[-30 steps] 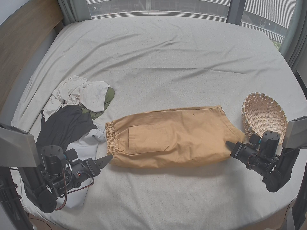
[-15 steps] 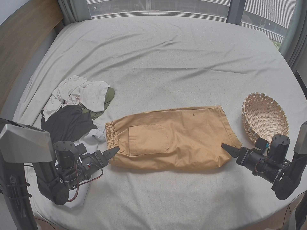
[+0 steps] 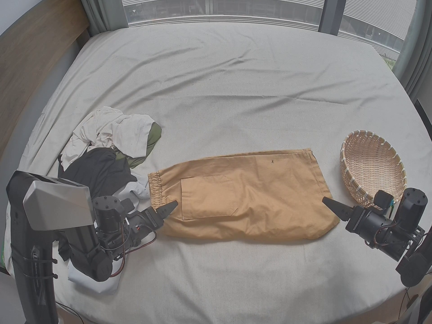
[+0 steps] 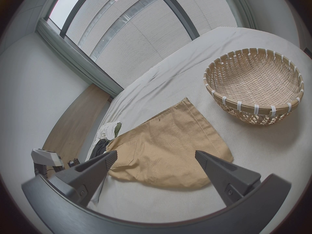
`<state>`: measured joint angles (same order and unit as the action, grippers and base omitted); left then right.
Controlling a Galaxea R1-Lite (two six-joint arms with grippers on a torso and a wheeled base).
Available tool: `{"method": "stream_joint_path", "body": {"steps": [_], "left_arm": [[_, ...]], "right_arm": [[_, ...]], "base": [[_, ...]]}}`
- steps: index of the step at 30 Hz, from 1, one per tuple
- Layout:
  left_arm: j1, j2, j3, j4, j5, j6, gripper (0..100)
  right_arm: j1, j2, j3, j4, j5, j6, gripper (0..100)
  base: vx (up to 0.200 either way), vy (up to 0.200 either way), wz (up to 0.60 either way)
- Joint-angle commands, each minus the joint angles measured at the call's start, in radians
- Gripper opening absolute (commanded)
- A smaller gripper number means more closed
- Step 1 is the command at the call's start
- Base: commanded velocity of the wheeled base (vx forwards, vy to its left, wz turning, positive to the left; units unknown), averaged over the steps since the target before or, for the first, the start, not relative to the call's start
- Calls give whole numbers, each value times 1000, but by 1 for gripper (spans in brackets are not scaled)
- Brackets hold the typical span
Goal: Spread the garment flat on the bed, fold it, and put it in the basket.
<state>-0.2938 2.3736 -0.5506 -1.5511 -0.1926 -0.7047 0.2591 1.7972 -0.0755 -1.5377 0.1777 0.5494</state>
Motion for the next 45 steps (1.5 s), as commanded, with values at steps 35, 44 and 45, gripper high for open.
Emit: {"method": "stream_joint_path", "body": {"steps": [35, 44, 45], "left_arm": [[47, -383, 402, 8, 25, -12, 0], [90, -389, 445, 8, 19, 36, 0], [85, -390, 440, 8, 19, 36, 0]], "right_arm": [[58, 34, -24, -4, 0, 7, 100], [69, 34, -29, -4, 0, 12, 100], [72, 34, -29, -4, 0, 12, 100]], "base": [[0, 0, 0], [0, 0, 0], [0, 0, 0]]}}
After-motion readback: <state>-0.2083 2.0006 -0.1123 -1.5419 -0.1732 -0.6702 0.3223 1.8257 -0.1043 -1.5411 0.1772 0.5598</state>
